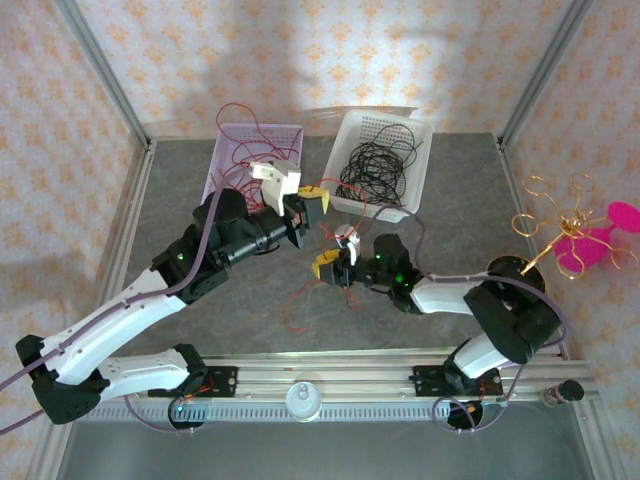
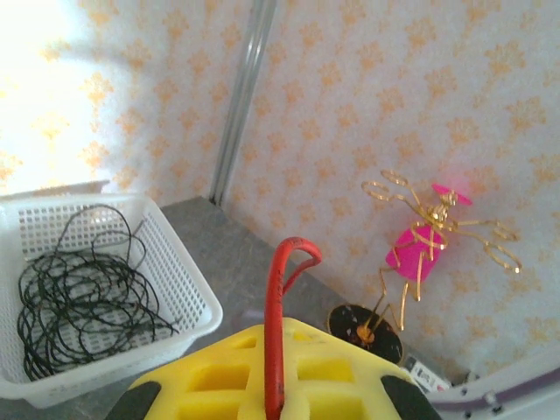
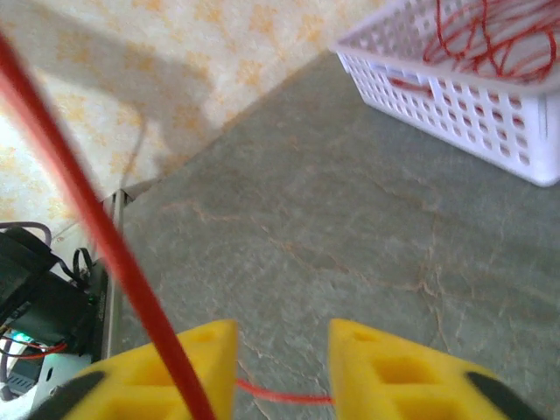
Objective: Untangle the cables
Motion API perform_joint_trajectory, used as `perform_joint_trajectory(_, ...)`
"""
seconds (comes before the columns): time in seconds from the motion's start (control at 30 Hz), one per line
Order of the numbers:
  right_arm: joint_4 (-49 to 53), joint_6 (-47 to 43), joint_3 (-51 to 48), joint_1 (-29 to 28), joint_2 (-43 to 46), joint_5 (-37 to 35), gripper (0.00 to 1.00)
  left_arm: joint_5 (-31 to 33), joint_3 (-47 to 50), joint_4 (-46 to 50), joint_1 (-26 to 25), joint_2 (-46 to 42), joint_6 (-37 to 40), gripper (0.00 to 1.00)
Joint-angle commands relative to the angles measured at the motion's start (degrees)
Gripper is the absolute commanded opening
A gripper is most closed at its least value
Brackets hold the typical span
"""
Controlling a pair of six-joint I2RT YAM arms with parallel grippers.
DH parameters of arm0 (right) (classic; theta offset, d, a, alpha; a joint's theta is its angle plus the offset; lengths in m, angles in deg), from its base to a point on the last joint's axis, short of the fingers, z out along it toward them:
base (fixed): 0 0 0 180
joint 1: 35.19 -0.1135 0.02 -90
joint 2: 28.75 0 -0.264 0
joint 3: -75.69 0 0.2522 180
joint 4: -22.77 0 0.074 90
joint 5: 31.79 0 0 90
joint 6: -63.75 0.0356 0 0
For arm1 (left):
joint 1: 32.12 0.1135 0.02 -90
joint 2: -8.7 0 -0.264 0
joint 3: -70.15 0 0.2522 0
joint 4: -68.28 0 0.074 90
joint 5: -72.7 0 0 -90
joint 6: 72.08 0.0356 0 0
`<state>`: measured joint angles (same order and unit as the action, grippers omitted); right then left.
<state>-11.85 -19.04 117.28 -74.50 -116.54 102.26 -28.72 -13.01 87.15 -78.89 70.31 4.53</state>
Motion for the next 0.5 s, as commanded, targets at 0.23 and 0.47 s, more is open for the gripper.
perform_joint_trajectory(0.23,-4.31,1.37,-6.65,-0.2,-4.74,-11.38,0.06,11.65,-12.24,3.5,0.14,0.2,6.27,0.0)
perform_joint_trajectory(0.47,-1.03,2.47,-8.79,-0.07,0.64,-18.82,0.26,16.24,-14.99,4.52,0.1,1.84,8.82,0.0)
